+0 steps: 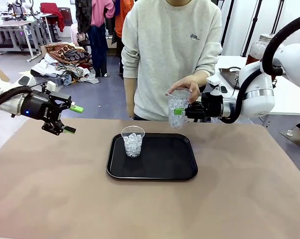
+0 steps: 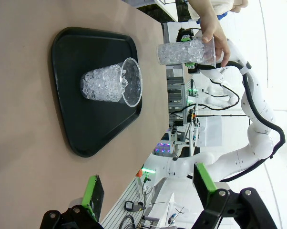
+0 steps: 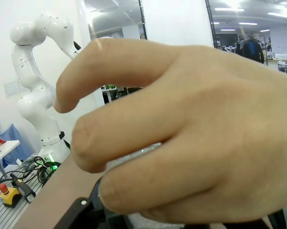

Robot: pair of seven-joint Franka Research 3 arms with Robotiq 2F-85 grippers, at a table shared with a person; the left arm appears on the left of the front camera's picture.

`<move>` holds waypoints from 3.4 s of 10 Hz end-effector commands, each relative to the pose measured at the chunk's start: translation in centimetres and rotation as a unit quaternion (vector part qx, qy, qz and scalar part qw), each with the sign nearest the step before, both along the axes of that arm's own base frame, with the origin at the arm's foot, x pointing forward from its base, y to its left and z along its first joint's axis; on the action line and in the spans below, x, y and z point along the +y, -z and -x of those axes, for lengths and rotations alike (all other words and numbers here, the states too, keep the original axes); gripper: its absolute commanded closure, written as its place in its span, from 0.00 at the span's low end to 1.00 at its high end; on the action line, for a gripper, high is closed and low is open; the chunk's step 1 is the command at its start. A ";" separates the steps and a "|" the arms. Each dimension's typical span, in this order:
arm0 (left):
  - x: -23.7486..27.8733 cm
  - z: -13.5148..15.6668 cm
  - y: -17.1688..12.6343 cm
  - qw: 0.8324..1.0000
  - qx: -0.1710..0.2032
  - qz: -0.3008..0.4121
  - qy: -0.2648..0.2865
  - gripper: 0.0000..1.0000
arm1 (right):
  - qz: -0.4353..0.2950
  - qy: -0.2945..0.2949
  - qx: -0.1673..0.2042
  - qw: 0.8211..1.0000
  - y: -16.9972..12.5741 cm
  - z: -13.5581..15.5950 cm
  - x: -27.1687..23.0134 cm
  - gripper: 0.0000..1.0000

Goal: Pour the drink into the iced cup.
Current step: Open the gripper to release the iced cup you were holding, then pick up the iced cup indicated by the human and present it to them.

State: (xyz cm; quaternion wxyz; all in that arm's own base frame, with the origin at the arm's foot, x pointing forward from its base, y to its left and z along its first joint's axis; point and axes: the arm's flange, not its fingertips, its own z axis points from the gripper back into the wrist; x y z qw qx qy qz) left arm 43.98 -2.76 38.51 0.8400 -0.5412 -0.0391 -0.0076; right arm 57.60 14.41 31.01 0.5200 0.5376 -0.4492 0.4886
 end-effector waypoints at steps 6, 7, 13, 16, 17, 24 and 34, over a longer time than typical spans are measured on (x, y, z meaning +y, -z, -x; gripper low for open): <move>0.0 0.1 -0.1 1.000 -0.001 0.002 0.000 0.00 | -0.002 -0.001 -0.003 1.000 -0.4 0.0 0.0 0.39; 0.0 0.1 -0.1 1.000 -0.001 0.002 0.000 0.00 | 0.000 0.000 0.000 1.000 0.0 0.0 0.0 0.39; 0.0 0.1 -0.1 1.000 -0.001 0.002 0.000 0.00 | 0.008 0.004 0.002 1.000 1.0 1.4 -3.0 0.00; 0.0 0.1 -0.1 1.000 -0.001 0.002 0.000 0.00 | 0.007 0.016 0.004 1.000 2.1 2.7 -5.4 0.00; 0.0 0.1 -0.1 1.000 -0.001 0.002 0.000 0.00 | 0.007 0.020 0.001 1.000 2.5 3.4 -6.3 0.00; 0.0 0.1 -0.1 1.000 -0.001 0.002 0.000 0.00 | 0.007 0.040 -0.022 0.999 3.2 6.5 -10.4 0.00; 0.0 0.1 -0.1 1.000 -0.001 0.002 0.000 0.00 | 0.014 0.045 -0.008 0.999 3.6 5.6 -10.5 0.00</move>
